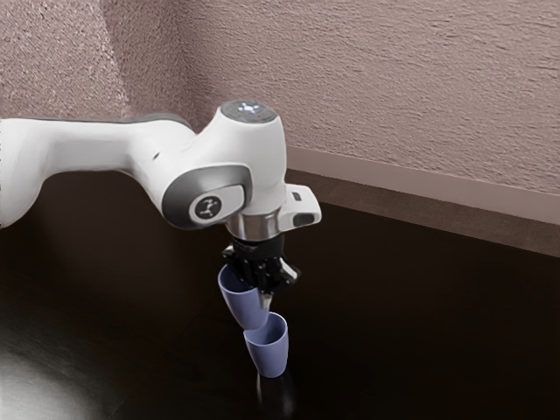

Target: Place the left cup onto the right cup

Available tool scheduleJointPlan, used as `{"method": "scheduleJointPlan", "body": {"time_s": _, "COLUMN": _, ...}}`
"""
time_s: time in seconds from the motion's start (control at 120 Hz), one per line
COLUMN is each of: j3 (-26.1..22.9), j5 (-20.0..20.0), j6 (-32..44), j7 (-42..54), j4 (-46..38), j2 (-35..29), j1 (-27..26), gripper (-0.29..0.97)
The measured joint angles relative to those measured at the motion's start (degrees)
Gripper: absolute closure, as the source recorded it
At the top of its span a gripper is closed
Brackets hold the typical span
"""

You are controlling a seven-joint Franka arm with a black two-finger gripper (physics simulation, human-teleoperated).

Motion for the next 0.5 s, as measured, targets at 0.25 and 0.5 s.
{"method": "scheduleJointPlan", "body": {"time_s": 0.25, "j3": 0.0, "j5": 0.9, "j6": 0.8, "j7": -0.6, "j4": 0.5, "j2": 1.2, "j1": -0.9, "gripper": 0.78}}
{"method": "scheduleJointPlan", "body": {"time_s": 0.5, "j3": -0.1, "j5": 1.3, "j6": 1.0, "j7": -1.2, "j4": 0.8, "j2": 1.7, "j1": -1.5, "gripper": 0.78}}
